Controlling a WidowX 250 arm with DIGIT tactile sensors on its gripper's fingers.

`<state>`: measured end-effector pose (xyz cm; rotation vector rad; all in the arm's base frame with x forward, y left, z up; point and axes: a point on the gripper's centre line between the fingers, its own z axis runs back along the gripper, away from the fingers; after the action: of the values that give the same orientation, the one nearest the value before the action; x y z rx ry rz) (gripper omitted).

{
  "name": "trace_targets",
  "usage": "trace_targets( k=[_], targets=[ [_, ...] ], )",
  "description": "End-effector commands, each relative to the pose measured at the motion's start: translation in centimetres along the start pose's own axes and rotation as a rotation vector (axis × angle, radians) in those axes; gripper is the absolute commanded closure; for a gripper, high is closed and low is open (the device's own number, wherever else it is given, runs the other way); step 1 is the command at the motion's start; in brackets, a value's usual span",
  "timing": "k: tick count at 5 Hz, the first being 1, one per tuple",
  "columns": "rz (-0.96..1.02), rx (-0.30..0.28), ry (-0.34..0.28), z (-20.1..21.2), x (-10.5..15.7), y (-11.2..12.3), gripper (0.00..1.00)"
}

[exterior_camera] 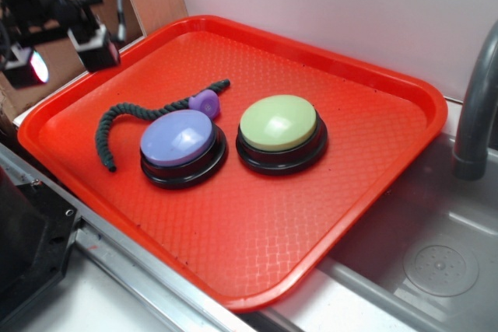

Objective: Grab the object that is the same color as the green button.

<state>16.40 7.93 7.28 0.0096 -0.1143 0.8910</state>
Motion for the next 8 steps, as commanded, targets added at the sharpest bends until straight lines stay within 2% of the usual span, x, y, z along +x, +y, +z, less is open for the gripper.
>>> trace_targets(
  k=[1,3,4,5,8],
  targets=[
    [0.057,0.012,0.002,-3.9,0.5,1.0,0.0],
    [0.054,-0.005,-0.002,-6.8,0.2,1.7,0.0],
    [0.08,0.006,-0.032,-7.3,0.1,1.4,0.0],
    [0.113,0.015,-0.056,-7.5,0.1,1.6,1.0],
    [0.073,0.026,-0.069,-7.1,0.6,1.1,1.0]
  ],
)
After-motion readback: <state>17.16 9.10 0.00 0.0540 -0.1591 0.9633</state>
